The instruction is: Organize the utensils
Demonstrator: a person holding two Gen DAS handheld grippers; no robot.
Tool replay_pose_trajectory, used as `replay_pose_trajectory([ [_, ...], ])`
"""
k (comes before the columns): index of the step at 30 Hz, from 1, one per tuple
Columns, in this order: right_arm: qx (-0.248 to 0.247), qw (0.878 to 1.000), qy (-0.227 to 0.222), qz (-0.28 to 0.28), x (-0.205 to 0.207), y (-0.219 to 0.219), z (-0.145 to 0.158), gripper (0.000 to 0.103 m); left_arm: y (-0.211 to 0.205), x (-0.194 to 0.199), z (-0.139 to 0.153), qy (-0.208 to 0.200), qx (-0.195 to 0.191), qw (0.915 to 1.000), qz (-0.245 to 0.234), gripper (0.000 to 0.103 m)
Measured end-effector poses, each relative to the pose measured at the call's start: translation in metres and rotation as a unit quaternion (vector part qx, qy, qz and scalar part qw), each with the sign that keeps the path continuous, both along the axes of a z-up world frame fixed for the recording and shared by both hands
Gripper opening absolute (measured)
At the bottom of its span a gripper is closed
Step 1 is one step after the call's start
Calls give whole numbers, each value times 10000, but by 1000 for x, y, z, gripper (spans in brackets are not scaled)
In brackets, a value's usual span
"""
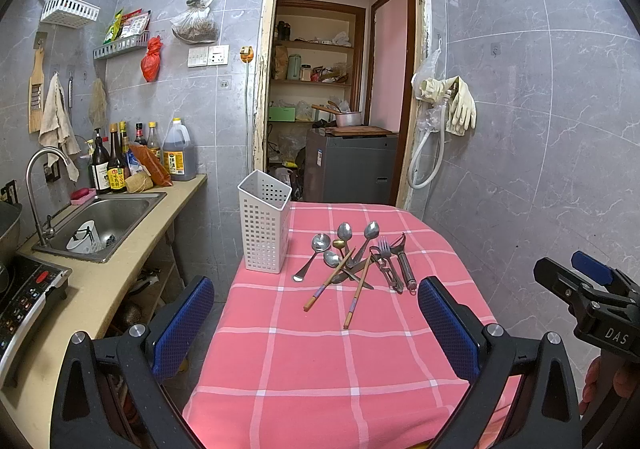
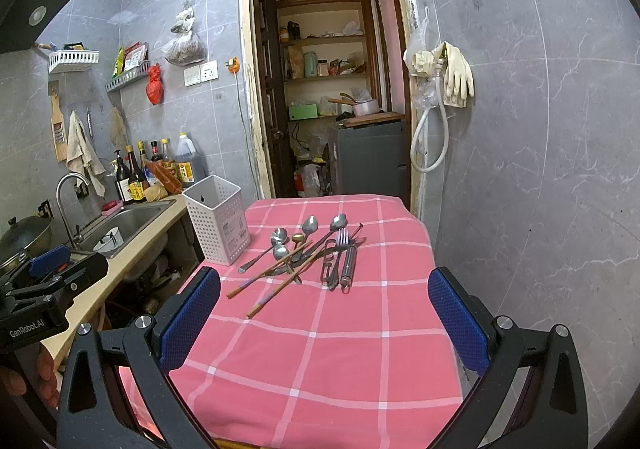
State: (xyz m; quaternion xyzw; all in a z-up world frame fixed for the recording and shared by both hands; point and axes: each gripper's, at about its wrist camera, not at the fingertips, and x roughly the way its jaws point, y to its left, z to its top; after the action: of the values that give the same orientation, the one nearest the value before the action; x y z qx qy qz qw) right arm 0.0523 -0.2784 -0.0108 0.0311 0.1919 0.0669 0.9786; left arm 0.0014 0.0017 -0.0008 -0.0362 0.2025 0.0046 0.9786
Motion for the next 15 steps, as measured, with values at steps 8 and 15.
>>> replay_pose_trajectory([
  [8,1,10000,5,2,1,0,0,102,0,0,0,-2,-3,10000,-1,103],
  [15,2,10000,9,2,1,1,0,102,0,0,0,1,-1,10000,4,103],
])
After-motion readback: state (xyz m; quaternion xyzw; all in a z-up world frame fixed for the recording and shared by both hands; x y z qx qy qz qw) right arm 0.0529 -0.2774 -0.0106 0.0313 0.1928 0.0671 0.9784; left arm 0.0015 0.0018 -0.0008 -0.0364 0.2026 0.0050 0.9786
